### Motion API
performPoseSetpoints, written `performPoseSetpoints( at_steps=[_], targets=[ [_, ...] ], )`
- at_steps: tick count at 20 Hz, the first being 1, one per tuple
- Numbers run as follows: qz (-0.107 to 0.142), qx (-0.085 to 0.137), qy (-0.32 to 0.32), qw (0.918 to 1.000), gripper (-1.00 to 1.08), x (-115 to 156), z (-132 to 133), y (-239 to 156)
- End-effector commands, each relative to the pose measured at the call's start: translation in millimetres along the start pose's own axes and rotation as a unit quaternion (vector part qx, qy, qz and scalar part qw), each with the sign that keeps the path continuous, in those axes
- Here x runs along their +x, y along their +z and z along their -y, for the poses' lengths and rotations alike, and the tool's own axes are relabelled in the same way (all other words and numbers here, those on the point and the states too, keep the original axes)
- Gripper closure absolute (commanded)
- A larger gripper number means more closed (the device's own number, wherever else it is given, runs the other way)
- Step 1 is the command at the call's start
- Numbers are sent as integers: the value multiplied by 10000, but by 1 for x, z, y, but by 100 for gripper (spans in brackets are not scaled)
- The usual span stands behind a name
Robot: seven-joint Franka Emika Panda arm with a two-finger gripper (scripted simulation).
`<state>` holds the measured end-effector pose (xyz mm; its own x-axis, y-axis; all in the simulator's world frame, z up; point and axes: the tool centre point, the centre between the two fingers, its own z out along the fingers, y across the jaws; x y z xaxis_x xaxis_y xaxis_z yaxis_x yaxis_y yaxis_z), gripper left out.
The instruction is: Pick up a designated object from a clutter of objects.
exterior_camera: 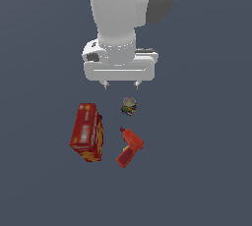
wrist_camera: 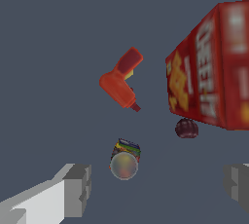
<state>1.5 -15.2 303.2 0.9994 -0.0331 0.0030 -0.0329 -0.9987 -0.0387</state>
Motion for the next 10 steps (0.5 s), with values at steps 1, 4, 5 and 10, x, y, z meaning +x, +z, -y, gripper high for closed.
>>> performPoseSetpoints(
  at_steps=[1,4,5,10],
  targets=[
    [2,7,113,9999,-92,1,-2,4],
    [3,18,323,9995,-92,2,-5,10],
    [4,23,408,9992,-92,2,-7,13],
    [8,48,946,9955,-92,4,-16,29]
  ],
)
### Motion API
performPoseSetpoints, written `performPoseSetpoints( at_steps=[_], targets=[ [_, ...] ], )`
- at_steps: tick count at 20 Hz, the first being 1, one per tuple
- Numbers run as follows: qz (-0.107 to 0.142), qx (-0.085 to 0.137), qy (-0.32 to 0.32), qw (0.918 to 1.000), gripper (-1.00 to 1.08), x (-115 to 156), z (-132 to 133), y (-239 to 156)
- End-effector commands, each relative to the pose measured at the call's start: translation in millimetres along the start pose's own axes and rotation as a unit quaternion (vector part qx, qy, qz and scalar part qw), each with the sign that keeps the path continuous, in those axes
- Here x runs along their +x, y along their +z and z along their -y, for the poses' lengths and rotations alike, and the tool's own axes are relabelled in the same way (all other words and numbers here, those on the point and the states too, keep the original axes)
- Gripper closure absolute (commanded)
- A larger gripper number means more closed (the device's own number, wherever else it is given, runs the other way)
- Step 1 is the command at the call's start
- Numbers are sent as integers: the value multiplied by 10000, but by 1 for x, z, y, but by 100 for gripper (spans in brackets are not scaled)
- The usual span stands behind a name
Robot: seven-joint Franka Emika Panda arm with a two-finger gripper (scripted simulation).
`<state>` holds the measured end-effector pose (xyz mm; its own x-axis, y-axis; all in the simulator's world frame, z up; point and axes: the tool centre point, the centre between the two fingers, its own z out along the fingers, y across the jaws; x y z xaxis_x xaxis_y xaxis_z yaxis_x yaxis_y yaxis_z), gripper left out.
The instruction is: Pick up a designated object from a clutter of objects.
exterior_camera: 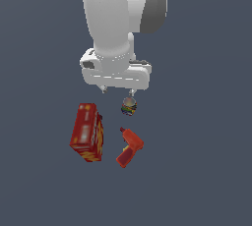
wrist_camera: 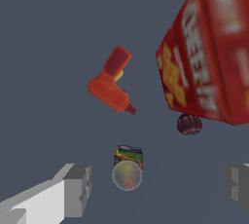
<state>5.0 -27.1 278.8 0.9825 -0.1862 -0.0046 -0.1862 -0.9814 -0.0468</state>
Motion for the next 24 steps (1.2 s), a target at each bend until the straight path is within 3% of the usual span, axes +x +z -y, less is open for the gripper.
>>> performPoseSetpoints(
  at_steps=[1,6,12,18,24],
  targets=[
    [3,12,307,9995,-92,2,-5,9],
    [9,35,1079,9942,-92,6,-18,33],
    [12,44,2062,9785,-92,8,-36,63],
    [7,33,3028,9530,-92,8,-55,92],
    [-10,3,3967,9180,-92,6,-76,120]
  ],
)
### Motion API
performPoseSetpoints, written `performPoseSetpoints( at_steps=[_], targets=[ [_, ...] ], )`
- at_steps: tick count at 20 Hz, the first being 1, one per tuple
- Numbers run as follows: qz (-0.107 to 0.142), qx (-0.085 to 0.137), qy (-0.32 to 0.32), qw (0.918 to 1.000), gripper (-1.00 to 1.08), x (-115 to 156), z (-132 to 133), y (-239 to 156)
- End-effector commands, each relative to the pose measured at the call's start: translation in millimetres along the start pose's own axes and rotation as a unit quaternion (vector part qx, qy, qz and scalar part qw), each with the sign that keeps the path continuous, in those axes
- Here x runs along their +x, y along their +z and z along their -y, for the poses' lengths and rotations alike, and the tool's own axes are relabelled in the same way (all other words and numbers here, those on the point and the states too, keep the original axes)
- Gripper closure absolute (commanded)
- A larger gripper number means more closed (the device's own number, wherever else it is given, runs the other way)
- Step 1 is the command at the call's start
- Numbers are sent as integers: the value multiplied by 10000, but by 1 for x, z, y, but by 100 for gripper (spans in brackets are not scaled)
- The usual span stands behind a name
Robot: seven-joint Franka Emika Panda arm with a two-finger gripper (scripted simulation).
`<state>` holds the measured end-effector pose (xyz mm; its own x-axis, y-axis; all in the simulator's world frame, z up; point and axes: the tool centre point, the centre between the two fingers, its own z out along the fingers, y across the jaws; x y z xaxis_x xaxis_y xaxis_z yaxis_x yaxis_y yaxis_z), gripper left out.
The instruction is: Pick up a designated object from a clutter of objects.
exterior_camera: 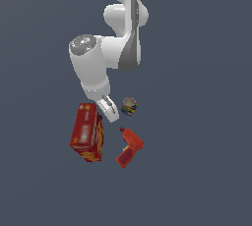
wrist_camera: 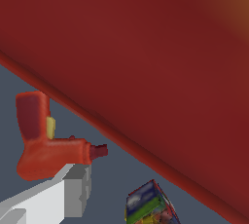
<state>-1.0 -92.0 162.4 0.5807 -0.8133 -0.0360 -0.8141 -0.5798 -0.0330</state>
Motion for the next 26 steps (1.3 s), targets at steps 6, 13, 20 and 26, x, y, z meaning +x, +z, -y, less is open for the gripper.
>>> performPoseSetpoints(
  at_steps=[6,13,20,26],
  targets=[
    [-61,-36,1259,9920,-92,14,-23,35],
    [-139,-72,2276,9736,-92,25,-45,62],
    [-200,-94,2878,9574,-92,30,-59,78],
    [-222,-101,3072,9513,-92,32,-64,83]
  ],
)
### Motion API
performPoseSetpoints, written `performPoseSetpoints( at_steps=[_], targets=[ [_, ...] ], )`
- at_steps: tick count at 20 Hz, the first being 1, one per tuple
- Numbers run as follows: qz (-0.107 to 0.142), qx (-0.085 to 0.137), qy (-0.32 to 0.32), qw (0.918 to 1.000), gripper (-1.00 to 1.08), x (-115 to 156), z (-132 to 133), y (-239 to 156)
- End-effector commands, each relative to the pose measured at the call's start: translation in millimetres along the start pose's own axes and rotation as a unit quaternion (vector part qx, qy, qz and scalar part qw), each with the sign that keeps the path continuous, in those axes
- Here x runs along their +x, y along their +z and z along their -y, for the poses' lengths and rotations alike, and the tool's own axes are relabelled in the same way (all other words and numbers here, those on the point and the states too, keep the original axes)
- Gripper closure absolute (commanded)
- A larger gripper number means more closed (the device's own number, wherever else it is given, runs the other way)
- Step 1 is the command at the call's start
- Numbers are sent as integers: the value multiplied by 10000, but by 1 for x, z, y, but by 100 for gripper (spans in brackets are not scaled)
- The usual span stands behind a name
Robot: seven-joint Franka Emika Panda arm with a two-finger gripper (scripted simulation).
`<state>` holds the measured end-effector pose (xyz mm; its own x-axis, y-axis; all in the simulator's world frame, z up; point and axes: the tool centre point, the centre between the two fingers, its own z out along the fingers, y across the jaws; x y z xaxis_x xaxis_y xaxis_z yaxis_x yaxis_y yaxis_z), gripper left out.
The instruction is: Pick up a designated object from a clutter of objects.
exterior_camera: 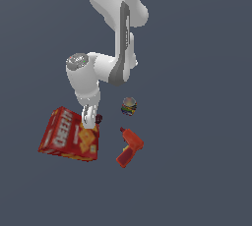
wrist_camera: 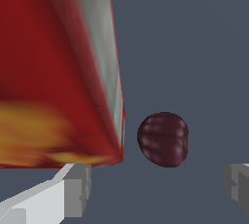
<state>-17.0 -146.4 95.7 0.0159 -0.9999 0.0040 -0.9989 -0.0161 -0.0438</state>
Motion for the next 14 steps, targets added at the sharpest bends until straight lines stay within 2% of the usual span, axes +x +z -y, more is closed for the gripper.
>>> performPoseSetpoints(
  at_steps=[1,2,8,14],
  targets=[
    [18,-219,110,9997,-92,5,-18,19],
    [-10,38,13,10000,-92,0,2,-3],
    [-5,-6,31,10000,-92,1,-2,9],
    [8,-129,78,9999,-92,3,-13,43]
  ],
)
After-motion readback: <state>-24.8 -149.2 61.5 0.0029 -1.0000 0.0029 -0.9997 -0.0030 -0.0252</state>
